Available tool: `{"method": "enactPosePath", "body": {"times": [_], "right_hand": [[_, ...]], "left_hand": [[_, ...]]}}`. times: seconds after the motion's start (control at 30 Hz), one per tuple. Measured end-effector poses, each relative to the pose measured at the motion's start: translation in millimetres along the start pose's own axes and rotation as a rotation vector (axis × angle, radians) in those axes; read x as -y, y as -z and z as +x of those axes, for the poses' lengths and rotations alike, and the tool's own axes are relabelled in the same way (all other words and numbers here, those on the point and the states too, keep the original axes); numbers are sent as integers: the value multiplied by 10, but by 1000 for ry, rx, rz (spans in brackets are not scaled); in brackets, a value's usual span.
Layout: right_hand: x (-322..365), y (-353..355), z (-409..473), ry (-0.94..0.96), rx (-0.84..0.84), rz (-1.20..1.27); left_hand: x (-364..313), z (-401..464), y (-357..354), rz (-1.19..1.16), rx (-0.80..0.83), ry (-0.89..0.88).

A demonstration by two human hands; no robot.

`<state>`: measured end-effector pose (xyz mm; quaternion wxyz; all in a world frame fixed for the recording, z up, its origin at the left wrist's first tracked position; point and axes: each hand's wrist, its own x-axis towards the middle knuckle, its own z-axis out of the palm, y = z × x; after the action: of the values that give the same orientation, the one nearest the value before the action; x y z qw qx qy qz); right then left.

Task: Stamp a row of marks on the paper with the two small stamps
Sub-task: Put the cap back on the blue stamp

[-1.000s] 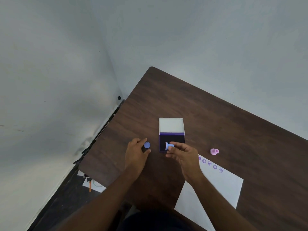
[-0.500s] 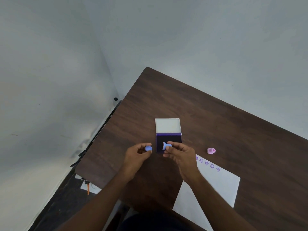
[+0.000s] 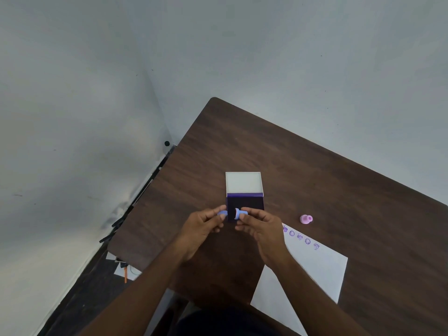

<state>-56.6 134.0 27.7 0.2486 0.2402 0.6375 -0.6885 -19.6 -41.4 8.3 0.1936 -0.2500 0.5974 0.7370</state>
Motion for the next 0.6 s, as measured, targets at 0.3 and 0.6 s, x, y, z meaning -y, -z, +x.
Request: {"method": "enactPosePath", "body": {"times": [0.3,0.6], "right_hand": [[-63,-25,10,-30,9,-55],[-100,-62,-25,13,26,-153]], "left_hand": [[-85,-22,18,496,-23,-217],[-113,-14,23,402,-43,-246]]}}
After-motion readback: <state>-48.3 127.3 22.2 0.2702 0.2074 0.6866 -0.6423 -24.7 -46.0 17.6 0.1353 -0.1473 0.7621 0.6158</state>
